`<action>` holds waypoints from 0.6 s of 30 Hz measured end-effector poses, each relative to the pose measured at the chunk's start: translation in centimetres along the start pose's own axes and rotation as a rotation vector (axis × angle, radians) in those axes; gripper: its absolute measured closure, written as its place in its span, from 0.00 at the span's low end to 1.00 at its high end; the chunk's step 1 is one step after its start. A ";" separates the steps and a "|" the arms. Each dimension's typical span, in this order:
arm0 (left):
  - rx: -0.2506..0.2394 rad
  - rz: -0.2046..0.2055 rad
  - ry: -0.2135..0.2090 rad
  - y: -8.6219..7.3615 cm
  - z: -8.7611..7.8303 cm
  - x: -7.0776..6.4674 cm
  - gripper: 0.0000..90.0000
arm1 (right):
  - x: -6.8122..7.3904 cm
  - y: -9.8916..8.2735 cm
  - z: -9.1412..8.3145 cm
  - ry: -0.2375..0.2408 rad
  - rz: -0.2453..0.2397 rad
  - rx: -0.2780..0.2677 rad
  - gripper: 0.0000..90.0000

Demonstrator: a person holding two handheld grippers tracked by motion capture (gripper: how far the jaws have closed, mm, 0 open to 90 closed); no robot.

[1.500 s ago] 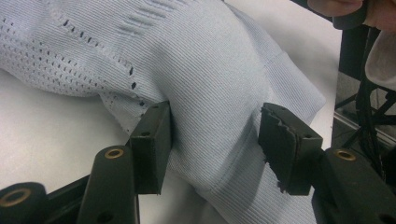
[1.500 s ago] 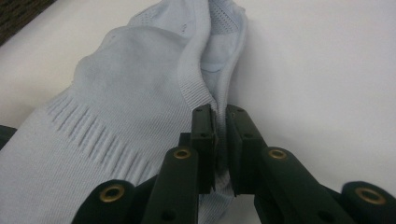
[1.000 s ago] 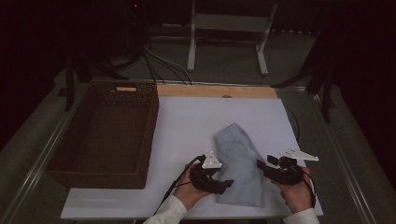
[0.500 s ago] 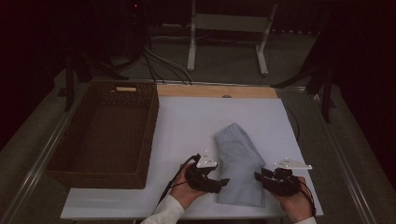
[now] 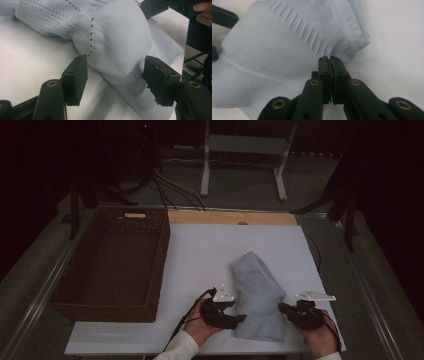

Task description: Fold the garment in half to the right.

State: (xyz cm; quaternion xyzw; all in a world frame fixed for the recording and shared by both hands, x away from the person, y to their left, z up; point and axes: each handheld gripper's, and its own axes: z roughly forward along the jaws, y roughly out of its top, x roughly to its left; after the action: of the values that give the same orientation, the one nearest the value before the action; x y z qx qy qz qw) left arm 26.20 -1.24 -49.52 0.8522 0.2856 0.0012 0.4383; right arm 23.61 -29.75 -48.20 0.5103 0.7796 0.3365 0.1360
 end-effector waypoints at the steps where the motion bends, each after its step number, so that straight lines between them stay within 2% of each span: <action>1: 0.000 -0.002 -0.003 0.0 0.1 0.0 0.43 | 0.1 0.0 0.1 -0.002 -0.005 0.003 0.98; 5: 0.009 -0.007 -0.010 -0.2 0.5 -0.1 0.44 | 0.3 -0.1 0.5 -0.013 -0.025 0.024 0.98; 8: 0.014 -0.003 -0.009 -0.2 0.6 -0.2 0.44 | 0.3 -0.2 0.6 -0.016 -0.022 0.036 0.96; 11: 0.020 -0.005 -0.010 -0.3 0.8 -0.2 0.45 | 0.4 -0.3 0.8 -0.027 -0.027 0.044 0.89; 18: 0.054 -0.017 -0.013 -0.5 1.3 -0.4 0.59 | 0.8 -0.6 1.3 -0.057 -0.031 0.070 0.77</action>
State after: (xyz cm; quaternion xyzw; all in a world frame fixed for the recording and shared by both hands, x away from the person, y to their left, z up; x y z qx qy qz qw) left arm 25.93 -2.17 -50.56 0.8613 0.2897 -0.0158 0.4172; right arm 23.54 -28.66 -49.39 0.5120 0.7946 0.2921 0.1454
